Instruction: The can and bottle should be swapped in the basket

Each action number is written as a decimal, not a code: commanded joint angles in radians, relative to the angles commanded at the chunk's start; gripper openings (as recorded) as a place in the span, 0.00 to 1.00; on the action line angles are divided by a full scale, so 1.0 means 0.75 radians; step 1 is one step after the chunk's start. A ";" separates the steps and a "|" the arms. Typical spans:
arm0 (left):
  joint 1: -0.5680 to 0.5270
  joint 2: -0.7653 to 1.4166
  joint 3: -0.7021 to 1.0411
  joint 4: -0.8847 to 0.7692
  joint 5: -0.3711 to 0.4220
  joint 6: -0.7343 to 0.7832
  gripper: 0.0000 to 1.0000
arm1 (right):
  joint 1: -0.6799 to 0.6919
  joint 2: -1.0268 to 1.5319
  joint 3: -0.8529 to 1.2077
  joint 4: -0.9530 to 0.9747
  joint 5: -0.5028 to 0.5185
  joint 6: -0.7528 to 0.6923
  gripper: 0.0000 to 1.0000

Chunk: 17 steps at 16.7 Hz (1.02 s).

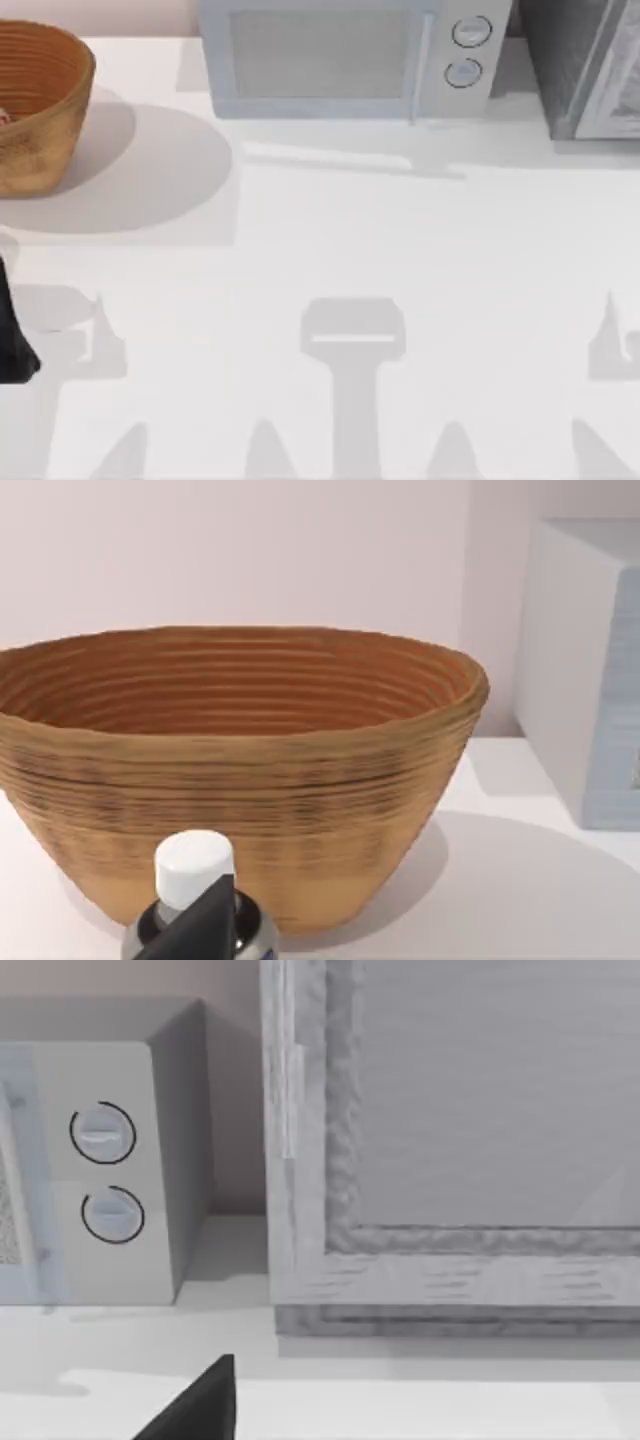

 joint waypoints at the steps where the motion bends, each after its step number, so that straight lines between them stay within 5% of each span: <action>1: 0.000 0.000 0.000 0.000 0.000 0.000 1.00 | 0.000 0.000 0.000 0.000 0.000 0.000 1.00; 8: 0.044 0.270 0.242 -0.163 0.009 0.047 1.00 | 0.000 0.000 0.000 0.000 0.000 0.000 1.00; 17: 0.156 1.290 1.243 -0.748 0.115 0.192 1.00 | 0.000 0.000 0.000 0.000 0.000 0.000 1.00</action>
